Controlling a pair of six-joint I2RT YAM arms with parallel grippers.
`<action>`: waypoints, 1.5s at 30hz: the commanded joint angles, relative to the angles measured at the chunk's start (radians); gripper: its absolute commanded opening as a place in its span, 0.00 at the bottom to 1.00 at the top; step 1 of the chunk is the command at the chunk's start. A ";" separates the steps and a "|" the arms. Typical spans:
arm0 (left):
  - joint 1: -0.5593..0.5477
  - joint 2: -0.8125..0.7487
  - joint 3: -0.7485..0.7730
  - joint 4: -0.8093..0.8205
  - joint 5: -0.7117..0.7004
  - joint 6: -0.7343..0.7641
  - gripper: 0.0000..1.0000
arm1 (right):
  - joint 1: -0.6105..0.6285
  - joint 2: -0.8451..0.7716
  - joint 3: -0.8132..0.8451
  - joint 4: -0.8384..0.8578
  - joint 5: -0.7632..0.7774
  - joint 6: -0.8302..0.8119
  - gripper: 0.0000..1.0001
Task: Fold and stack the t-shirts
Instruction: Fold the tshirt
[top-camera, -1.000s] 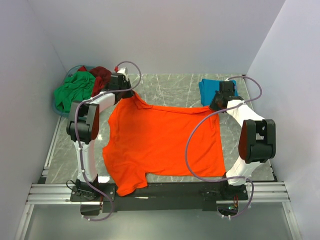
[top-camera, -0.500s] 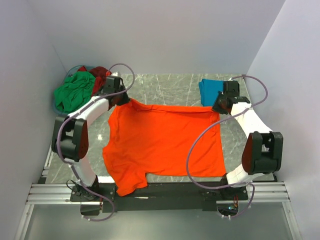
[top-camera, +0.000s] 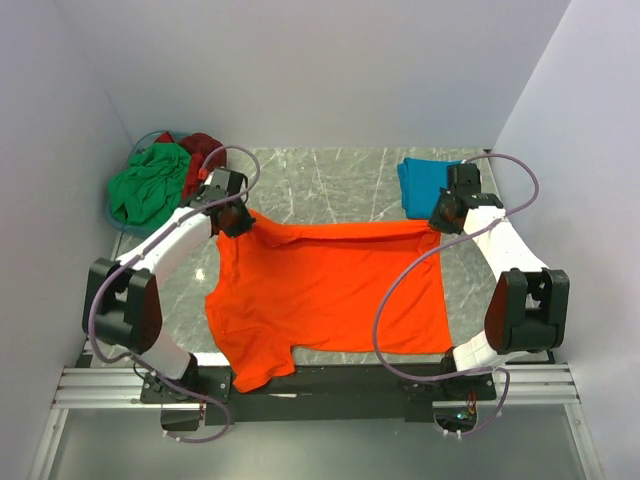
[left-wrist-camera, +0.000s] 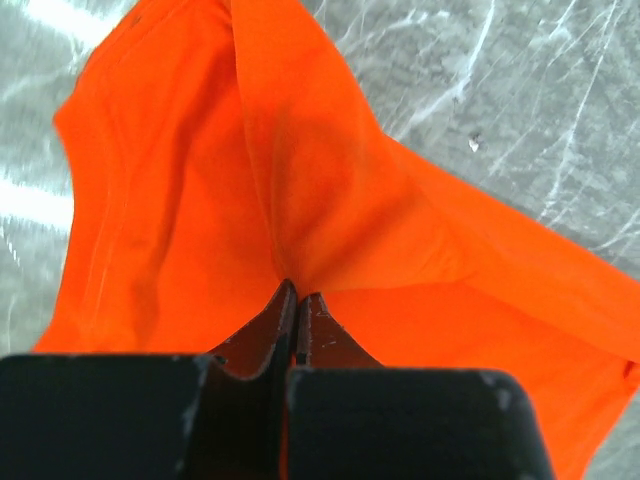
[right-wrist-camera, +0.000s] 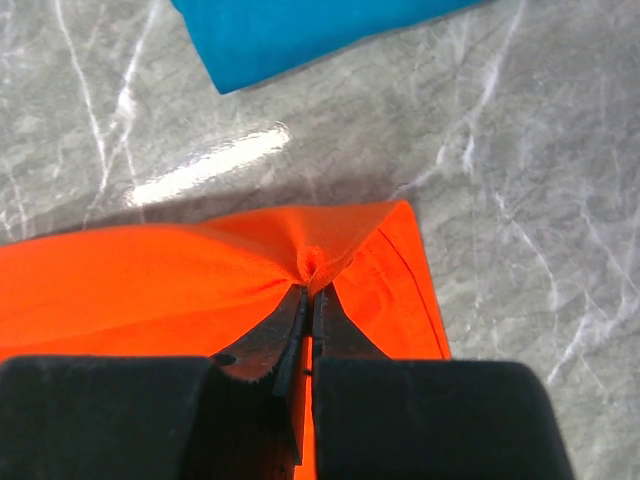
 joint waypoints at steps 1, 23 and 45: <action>-0.010 -0.073 -0.012 -0.079 -0.039 -0.076 0.00 | -0.009 -0.034 0.021 -0.016 0.039 -0.021 0.00; -0.112 -0.235 -0.198 -0.165 -0.011 -0.235 0.00 | -0.007 -0.066 -0.016 -0.005 0.022 -0.048 0.02; -0.105 -0.190 -0.223 -0.105 0.021 -0.206 0.00 | -0.009 -0.166 -0.169 -0.080 0.091 0.031 0.60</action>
